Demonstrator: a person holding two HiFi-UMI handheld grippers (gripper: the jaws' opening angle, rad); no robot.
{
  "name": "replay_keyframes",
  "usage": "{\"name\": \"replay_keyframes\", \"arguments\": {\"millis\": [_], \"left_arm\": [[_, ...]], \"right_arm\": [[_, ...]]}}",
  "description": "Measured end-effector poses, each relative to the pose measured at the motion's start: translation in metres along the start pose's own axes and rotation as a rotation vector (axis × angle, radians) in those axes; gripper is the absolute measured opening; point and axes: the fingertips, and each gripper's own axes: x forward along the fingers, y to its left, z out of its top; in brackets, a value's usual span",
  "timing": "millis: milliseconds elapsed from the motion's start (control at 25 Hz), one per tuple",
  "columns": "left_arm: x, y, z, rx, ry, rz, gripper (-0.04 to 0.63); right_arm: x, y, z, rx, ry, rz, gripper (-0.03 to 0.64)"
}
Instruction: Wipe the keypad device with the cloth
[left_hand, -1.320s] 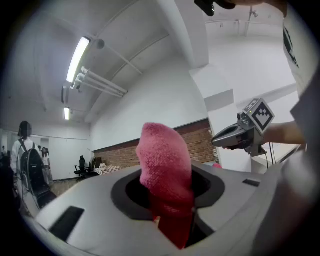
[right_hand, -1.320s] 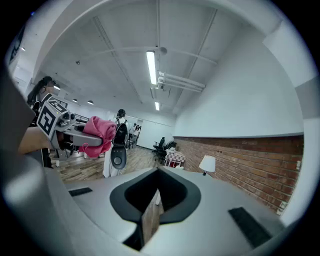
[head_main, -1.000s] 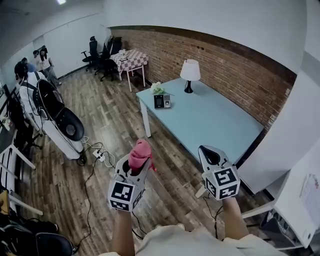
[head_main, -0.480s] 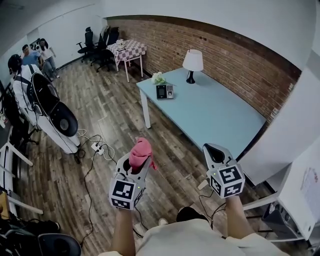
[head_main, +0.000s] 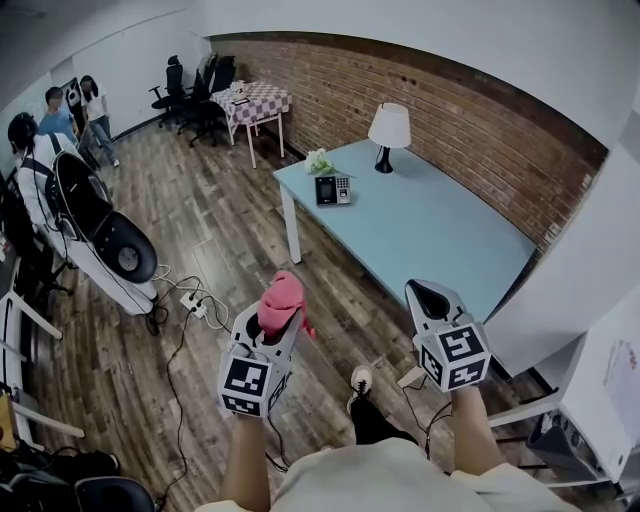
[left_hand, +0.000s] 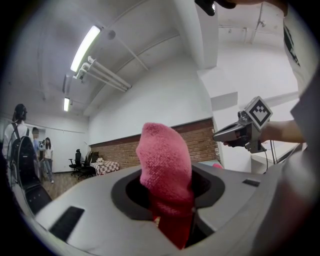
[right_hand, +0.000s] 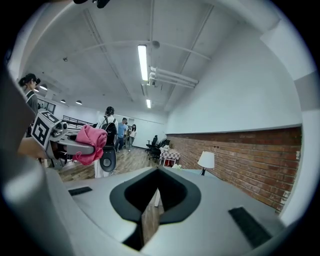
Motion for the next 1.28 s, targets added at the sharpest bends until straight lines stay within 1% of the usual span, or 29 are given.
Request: {"name": "replay_keyframes", "arguments": {"millis": [240, 520, 680, 1040, 1280], "left_arm": [[0.043, 0.022, -0.006, 0.000, 0.019, 0.005, 0.184], [0.106, 0.058, -0.021, -0.005, 0.027, -0.004, 0.186], [0.159, 0.076, -0.027, -0.014, 0.037, -0.001, 0.186], [0.282, 0.121, -0.028, -0.034, 0.052, 0.026, 0.185], [0.338, 0.138, -0.026, -0.029, 0.067, 0.040, 0.184]], "right_arm": [[0.042, -0.024, 0.000, -0.004, -0.002, 0.012, 0.020], [0.118, -0.047, -0.011, -0.013, 0.021, 0.051, 0.020], [0.165, -0.074, -0.018, -0.015, 0.037, 0.071, 0.020], [0.272, -0.150, -0.015, -0.019, 0.056, 0.110, 0.020], [0.320, -0.187, -0.011, -0.025, 0.054, 0.131, 0.020]]}}
